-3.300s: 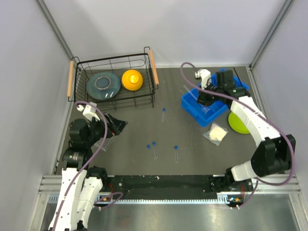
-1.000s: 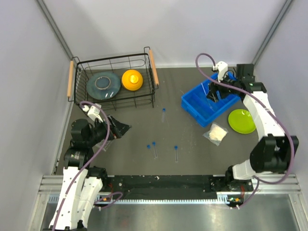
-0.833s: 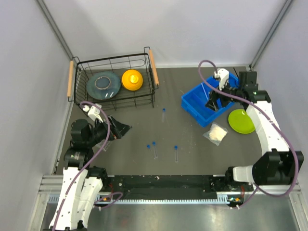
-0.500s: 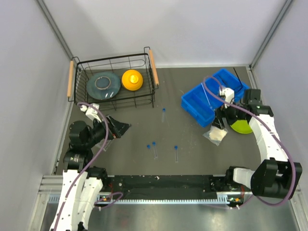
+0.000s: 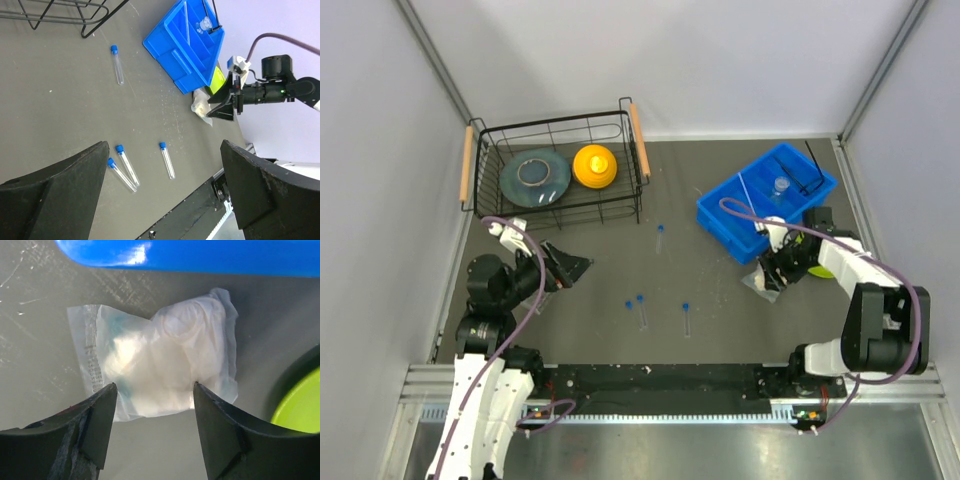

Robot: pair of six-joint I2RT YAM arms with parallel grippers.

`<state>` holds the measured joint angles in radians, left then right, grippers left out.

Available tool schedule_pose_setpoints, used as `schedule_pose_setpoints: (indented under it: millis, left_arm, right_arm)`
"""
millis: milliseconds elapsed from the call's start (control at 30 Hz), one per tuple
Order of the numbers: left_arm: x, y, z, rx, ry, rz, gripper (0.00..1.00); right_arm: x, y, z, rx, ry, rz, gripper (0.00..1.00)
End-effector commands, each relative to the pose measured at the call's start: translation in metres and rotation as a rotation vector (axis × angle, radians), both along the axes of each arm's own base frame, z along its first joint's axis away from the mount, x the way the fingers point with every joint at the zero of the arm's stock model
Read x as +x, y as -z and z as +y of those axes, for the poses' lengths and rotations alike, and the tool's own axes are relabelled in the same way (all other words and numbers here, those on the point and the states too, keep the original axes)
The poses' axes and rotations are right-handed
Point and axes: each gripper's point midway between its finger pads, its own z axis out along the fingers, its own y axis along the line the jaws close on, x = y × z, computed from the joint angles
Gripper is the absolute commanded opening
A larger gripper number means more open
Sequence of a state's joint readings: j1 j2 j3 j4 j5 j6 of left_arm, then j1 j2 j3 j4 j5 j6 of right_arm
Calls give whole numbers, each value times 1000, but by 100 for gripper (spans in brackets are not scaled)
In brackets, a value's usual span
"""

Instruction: Organize the chemistry lab equipment

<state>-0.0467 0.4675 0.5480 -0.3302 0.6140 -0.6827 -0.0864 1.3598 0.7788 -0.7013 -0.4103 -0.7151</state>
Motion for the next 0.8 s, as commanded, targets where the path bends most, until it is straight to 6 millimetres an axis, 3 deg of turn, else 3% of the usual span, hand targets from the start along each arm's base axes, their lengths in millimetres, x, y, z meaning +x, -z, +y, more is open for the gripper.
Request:
schedule_pose_setpoints:
  millis: [0,133,167,267,400,533,667,700,767]
  left_arm:
    - [-1,-8,-1,-12,11,-47,99]
    - [1,-8,-1,-11,8,-44,99]
    - [1,-9,-1,-11,8,-45,99]
    - [2,-8,-2,-11,16,-39,99]
    - [4,-7,-2,-8,17,-40,99]
    - [6,-6,-2,-8,16,-44,98]
    - [7,-8,-2,-8,16,-51,98]
    - [7,-9,-2,-8,17,-55,98]
    - [7,-10,-2,-6,19,-62,99]
  right_arm:
    - [15,14,1,-54,-45,-42,57]
    - [9,24,2,-64,-57,-10,31]
    - [8,24,2,-69,-62,-6,16]
    - [-1,18,0,-80,-107,4,5]
    - [-23,-3,5,-62,-216,19,1]
    - [-43,-45,21,20,-319,16,1]
    - [-33,-89,36,95,-339,-72,1]
    - [-21,-109,42,121,-338,-129,1]
    - [-4,-126,48,160,-309,-172,2]
